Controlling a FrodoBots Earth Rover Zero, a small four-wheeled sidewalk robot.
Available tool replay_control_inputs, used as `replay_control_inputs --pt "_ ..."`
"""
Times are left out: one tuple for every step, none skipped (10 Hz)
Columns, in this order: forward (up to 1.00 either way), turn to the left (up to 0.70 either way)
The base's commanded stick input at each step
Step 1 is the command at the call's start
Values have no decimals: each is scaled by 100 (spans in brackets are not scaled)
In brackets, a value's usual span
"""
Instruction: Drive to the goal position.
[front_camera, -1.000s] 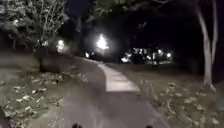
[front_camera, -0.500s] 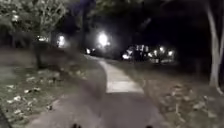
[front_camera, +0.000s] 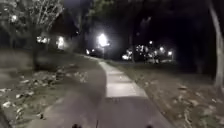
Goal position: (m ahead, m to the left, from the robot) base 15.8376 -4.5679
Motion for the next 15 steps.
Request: replay_control_inputs --pt "45 0" --pt "45 0" --pt "45 0" --pt "45 0" --pt "45 12" --pt "45 26" --pt "45 27" --pt "45 27" --pt "45 27" --pt "45 27" --pt "45 27" --pt "45 14" --pt "45 0" --pt "45 0" --pt "45 0"
